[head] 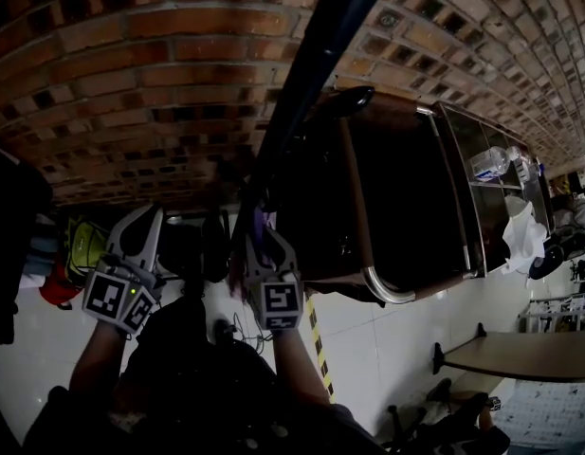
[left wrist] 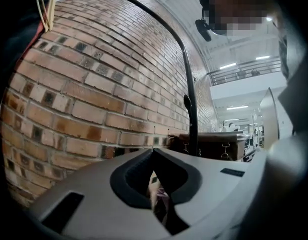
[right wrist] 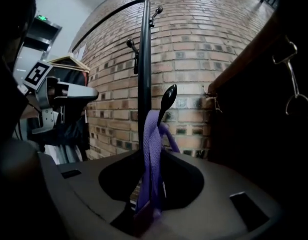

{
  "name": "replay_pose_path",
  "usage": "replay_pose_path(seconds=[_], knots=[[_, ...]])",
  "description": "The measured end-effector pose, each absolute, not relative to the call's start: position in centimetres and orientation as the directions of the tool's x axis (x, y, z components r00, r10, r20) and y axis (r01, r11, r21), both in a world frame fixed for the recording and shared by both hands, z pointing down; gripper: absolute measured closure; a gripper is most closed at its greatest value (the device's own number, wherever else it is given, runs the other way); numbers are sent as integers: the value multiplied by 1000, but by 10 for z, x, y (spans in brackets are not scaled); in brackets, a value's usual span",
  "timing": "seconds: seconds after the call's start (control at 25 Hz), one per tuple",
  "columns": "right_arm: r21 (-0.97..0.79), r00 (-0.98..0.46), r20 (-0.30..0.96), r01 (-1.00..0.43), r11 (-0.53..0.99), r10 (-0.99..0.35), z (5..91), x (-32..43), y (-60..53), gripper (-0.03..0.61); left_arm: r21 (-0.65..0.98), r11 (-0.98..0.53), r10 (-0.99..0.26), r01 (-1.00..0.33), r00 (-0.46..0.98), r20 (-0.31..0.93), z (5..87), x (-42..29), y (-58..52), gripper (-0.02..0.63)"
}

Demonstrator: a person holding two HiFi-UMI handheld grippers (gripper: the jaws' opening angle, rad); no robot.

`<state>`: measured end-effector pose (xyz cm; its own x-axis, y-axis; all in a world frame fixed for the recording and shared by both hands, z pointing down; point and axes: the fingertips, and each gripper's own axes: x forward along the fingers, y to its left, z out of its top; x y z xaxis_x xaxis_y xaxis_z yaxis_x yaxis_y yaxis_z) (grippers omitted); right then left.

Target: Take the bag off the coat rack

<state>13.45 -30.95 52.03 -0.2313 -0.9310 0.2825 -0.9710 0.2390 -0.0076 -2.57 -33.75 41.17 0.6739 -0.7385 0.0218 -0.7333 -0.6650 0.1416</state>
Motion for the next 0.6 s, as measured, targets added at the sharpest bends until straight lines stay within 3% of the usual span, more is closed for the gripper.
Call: replay_pose_path(seconds=[0.2, 0.6], knots=[[36, -227, 273, -968, 246, -935, 521, 134, -311, 505, 153, -674, -727, -723, 686, 33, 418, -19, -341, 592], [-70, -262, 194, -965, 253, -945, 510, 137, -311, 518, 141, -683, -720, -717, 693, 34, 416, -19, -347, 594]])
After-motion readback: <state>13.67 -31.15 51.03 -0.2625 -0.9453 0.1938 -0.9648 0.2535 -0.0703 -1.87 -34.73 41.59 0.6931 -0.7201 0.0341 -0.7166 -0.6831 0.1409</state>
